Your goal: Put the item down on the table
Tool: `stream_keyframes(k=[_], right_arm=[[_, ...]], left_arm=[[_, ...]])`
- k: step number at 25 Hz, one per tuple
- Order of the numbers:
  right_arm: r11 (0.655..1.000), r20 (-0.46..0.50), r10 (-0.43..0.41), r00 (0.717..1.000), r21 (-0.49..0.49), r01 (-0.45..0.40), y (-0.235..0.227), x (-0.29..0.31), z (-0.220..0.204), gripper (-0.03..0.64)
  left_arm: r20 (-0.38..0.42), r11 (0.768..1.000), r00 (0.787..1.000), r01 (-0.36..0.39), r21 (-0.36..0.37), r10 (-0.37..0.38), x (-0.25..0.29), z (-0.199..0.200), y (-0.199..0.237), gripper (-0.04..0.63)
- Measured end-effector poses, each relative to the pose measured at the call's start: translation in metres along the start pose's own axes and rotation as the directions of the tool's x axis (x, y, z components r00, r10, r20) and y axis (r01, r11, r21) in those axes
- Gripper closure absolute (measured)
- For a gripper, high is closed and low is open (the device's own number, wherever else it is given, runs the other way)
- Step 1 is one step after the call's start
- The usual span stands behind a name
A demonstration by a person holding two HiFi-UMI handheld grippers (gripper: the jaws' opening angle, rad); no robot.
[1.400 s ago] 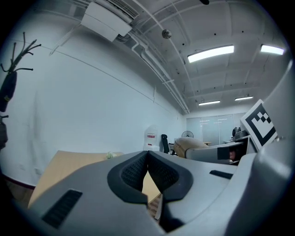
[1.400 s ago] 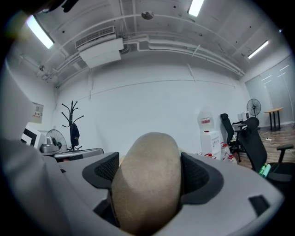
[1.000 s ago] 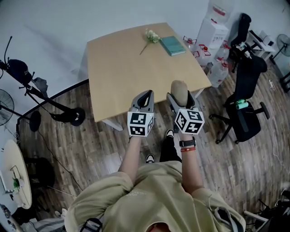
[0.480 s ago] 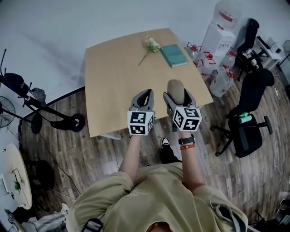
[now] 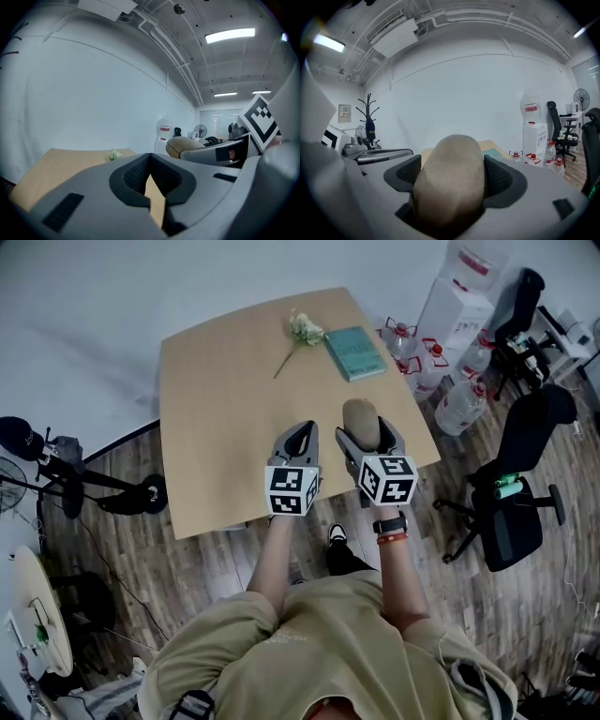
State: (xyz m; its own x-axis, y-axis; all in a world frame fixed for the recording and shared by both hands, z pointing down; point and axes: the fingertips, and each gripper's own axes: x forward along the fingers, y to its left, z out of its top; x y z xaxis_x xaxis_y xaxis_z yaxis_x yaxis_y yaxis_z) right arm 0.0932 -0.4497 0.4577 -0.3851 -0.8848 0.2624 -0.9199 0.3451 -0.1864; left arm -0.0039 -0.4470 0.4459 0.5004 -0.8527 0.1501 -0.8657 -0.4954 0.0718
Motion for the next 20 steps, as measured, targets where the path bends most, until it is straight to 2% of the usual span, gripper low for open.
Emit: stream_keyframes(k=[6,20], right_arm=[[1.0,-0.036,0.013,0.999,0.004,-0.013,-0.031,0.039,-0.002,0.183],[1.0,-0.154,0.025,0.988,0.011,-0.023,-0.118,0.126,-0.056,0.183]], left_arm=[[-0.024,1.0,1.0,0.008,-0.02,-0.009,0.046,-0.013,0.006,0.574],[-0.115,0.999,0.993,-0.006,-0.048,0.0,0.129,-0.065,0.028,0.574]])
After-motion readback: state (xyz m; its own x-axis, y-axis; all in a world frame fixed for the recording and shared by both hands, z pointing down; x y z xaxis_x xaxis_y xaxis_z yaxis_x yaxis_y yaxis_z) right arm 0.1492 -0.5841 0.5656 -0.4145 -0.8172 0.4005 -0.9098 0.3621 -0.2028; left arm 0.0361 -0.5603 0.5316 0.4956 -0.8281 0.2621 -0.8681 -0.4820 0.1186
